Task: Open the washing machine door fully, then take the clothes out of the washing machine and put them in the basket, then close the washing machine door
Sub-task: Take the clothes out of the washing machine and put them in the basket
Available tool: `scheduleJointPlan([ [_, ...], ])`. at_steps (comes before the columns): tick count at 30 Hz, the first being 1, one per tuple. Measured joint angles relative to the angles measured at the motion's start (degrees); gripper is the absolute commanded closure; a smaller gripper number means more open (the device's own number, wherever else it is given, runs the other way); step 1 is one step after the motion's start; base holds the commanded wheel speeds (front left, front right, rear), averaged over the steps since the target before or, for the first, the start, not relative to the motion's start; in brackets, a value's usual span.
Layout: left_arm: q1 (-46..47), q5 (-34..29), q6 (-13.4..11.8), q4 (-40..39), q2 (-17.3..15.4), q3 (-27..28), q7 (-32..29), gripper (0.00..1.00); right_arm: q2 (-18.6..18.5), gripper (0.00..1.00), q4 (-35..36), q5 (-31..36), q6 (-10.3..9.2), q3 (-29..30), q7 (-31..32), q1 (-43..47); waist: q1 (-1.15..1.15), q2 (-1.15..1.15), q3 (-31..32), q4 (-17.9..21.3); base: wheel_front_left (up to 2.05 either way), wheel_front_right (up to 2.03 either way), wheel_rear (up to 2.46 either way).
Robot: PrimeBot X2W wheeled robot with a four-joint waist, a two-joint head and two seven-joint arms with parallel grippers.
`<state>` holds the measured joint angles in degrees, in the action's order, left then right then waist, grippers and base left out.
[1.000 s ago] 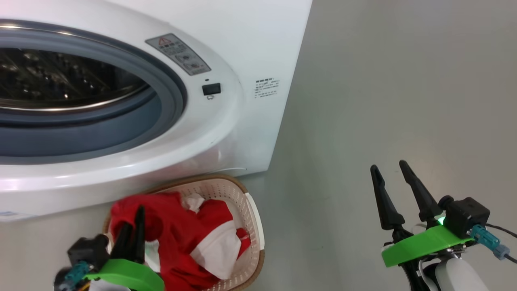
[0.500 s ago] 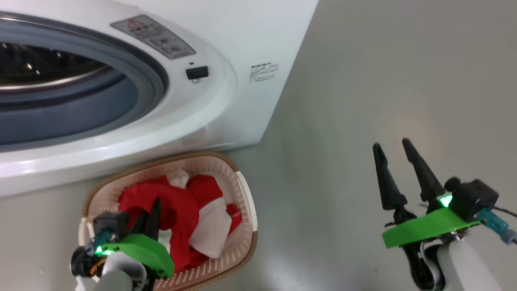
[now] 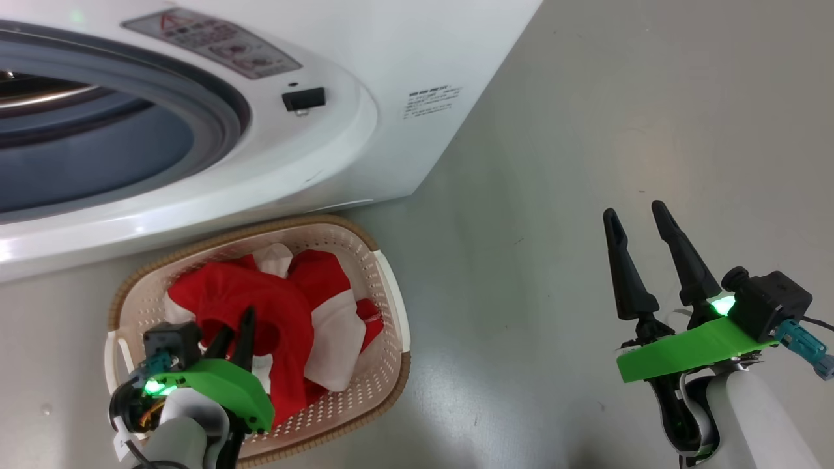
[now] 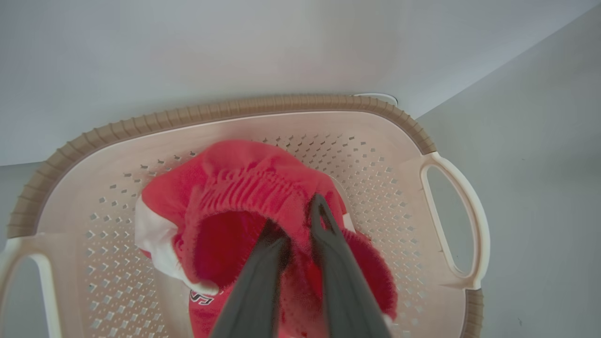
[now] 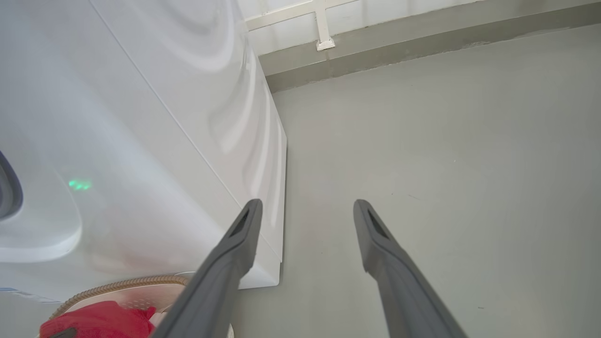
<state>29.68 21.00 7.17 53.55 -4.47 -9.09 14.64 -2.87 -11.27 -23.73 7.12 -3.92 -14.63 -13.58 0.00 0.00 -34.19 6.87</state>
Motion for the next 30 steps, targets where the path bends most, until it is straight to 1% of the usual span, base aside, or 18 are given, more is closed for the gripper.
scheduleJointPlan([
  [1, 0.0, 0.2, 0.0, 0.0, 0.0, -0.1, 0.0, 0.46, 0.0, 0.00, 0.0, 0.0, 0.00, 0.0, 0.0, 0.0, 0.00, 0.00, 0.1, 0.0, 0.00, 0.00, 0.00],
  [2, 0.0, 0.3, 0.0, 0.1, 0.0, -0.1, 0.0, 0.33, 0.0, 0.00, 0.0, 0.0, 0.00, 0.0, 0.0, 0.0, 0.00, 0.00, 0.2, -0.1, 0.00, 0.00, 0.00],
  [3, 0.0, 0.3, 0.0, 0.1, 0.0, -0.2, 0.0, 0.21, 0.0, 0.00, 0.0, 0.0, 0.00, 0.0, 0.0, 0.0, 0.00, 0.00, 0.3, -0.1, 0.00, 0.00, 0.00],
  [5, 0.0, 0.4, 0.0, 0.1, 0.0, -0.3, 0.0, 0.03, 0.0, 0.00, 0.0, 0.0, 0.00, 0.0, 0.0, 0.0, 0.00, 0.00, 0.6, -0.2, 0.00, 0.00, 0.00],
  [6, 0.0, 0.6, 0.0, 0.1, 0.0, -0.4, 0.0, 0.00, 0.0, 0.00, 0.0, 0.1, 0.00, 0.0, 0.0, 0.0, 0.00, 0.00, 0.7, -0.3, 0.00, 0.00, 0.00],
  [12, -0.1, 1.3, 0.0, -0.2, 0.1, -0.5, 0.0, 0.00, 0.0, 0.00, -0.6, 0.2, 0.00, 0.0, 0.0, 0.1, 0.00, 0.00, 2.1, -0.8, 0.00, 0.00, 0.00],
  [18, -0.8, 1.3, 0.0, -2.2, 0.3, -0.2, 0.0, 0.00, 0.0, 0.00, -1.4, 0.8, 0.00, -0.3, 0.0, 0.2, 0.00, 0.00, 4.4, -1.4, 0.00, 0.00, 0.00],
  [26, -5.3, 1.2, 0.0, -8.2, 0.4, 1.7, 0.0, 0.00, 0.0, 0.00, -2.5, 1.3, 0.00, -0.5, 0.0, 1.0, 0.00, 0.00, 8.9, -2.4, 0.00, 0.00, 0.00],
  [30, -7.6, 0.0, 0.0, -12.1, 0.6, 2.7, 0.0, 0.00, 0.0, 0.00, -3.3, 2.1, 0.00, -0.3, 0.0, 3.2, 0.00, 0.00, 11.7, -2.9, 0.00, 0.00, 0.00],
])
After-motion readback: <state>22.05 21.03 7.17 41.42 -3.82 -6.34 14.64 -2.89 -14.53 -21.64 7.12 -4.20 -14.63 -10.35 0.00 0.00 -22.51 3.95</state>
